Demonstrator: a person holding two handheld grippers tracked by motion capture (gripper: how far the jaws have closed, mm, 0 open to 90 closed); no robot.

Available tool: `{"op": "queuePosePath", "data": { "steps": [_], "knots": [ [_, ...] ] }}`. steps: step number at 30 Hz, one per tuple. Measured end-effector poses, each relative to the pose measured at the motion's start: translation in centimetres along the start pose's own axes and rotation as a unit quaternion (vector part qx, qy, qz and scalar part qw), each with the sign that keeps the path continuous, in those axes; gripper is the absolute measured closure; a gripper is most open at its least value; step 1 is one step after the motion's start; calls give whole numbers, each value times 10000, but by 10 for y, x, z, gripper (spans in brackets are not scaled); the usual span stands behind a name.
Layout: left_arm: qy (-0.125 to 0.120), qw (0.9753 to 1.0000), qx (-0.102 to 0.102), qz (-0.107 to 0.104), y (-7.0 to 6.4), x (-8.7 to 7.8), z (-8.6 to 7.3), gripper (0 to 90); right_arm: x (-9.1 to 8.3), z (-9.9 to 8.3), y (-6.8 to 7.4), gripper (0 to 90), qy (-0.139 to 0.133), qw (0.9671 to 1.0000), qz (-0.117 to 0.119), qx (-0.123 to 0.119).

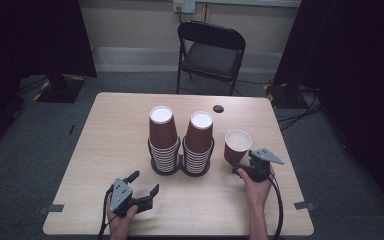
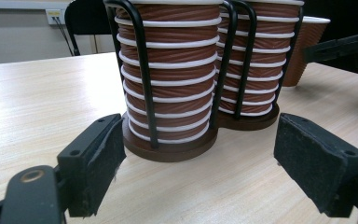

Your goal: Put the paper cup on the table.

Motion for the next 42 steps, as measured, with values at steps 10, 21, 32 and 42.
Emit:
{"op": "queuePosePath", "data": {
  "steps": [10,21,32,42],
  "knots": [
    [-63,9999,-48,104,1,-2,0,159,-24,-14,14,147,-302,9994,132,119],
    [-110,9998,-37,184,2,-2,1,160,-45,-22,51,186,-783,9961,406,67],
    [-53,9995,-151,273,4,-2,0,159,-47,-32,92,176,-946,9915,889,-64],
    [-64,9992,-239,308,5,-3,0,158,-42,-37,112,147,-967,9913,766,-468]
  ]
}}
Point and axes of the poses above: each handheld gripper's, and its own axes: x roughly forward along the jaws, z roughly out of its top, y roughly to its left, the point moved 8 cm from there along x, roughly forward along the jaws, and after that the axes turned 6 degrees about y, right-handed, at the moved point
